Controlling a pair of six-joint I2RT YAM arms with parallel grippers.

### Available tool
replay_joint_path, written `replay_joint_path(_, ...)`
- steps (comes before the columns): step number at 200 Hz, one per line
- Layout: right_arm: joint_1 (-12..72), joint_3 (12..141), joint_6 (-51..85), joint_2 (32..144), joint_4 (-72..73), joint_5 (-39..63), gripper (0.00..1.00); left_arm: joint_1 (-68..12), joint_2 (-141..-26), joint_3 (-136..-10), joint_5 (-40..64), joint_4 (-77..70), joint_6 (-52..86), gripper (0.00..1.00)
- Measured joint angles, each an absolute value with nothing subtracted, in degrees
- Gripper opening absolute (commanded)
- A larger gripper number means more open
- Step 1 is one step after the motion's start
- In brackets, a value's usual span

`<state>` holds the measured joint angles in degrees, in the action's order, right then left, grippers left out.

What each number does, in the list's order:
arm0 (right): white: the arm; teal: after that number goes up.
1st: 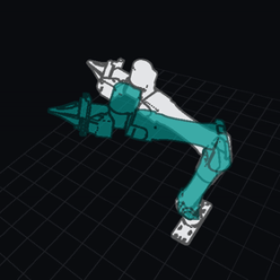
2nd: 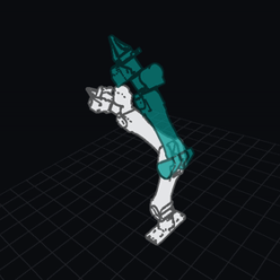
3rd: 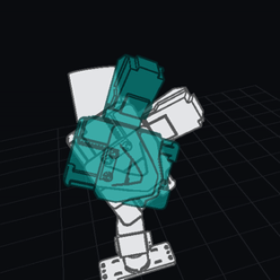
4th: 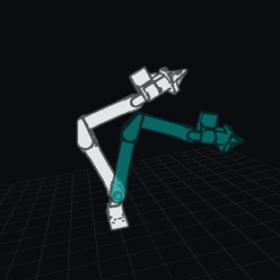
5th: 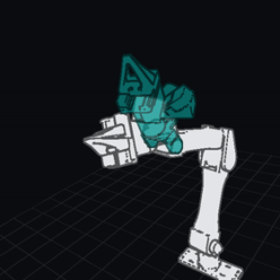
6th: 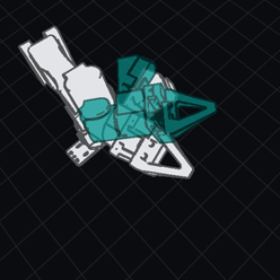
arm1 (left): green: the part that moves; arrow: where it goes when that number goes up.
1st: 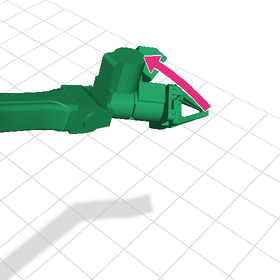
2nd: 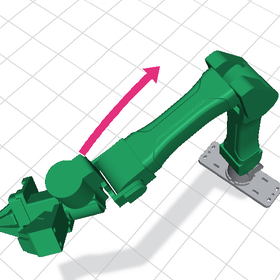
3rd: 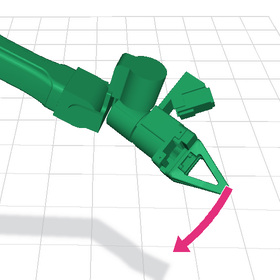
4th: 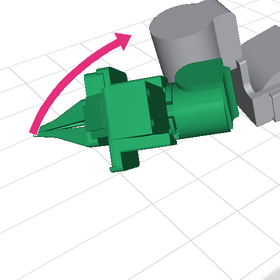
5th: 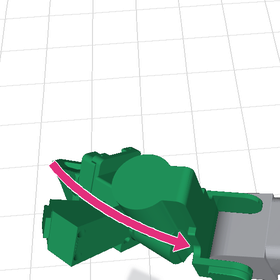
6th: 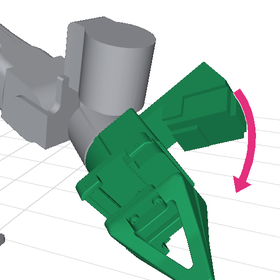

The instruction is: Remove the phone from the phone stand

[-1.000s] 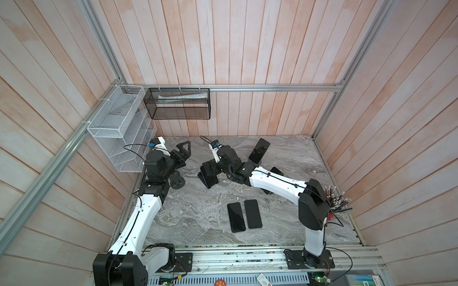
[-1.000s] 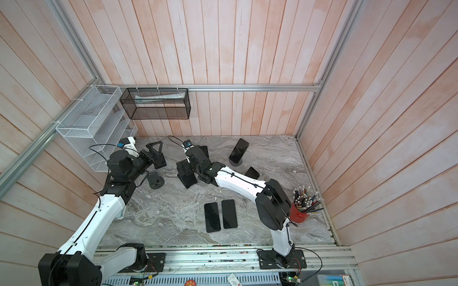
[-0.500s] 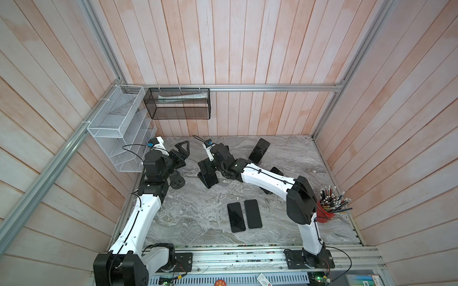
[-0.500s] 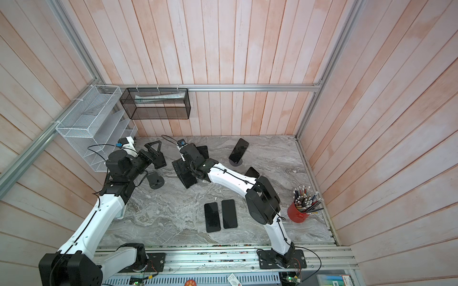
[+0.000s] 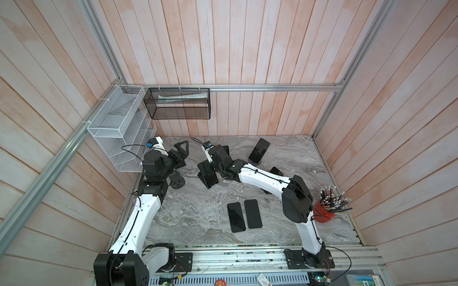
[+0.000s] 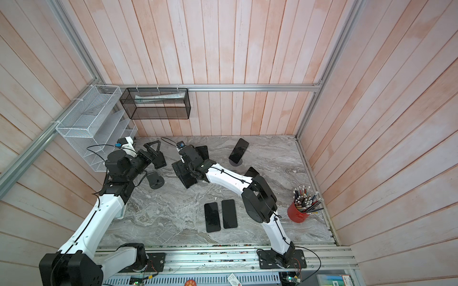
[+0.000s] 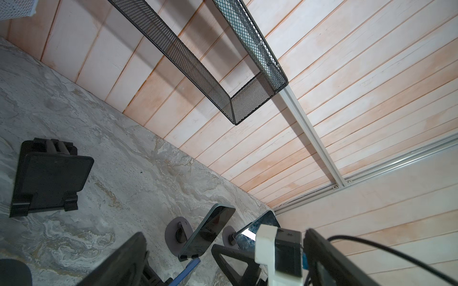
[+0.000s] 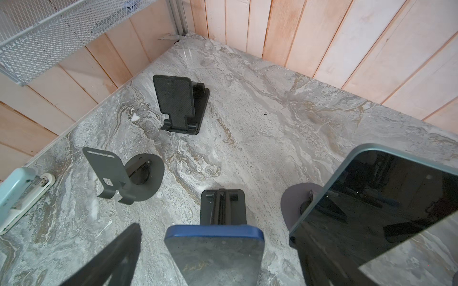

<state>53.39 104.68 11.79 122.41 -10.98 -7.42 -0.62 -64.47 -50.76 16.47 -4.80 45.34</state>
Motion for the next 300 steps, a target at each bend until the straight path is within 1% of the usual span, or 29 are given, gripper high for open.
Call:
replay_joint_path(71,53.4,104.7,11.7,123.8,-10.8,-7.3,0.98,-0.2,-64.9,-50.7,17.5,-5.2,45.8,1.0)
replay_joint_path(170,53.4,104.7,12.2,124.8,-9.8,-7.4,0.9,0.0,-64.9,-50.7,17.8,-5.4,46.2,0.99)
replay_joint_path(300,53.4,104.5,13.2,126.4,-8.6,-7.4,0.85,0.1,-64.9,-50.7,17.8,-5.5,46.5,0.98)
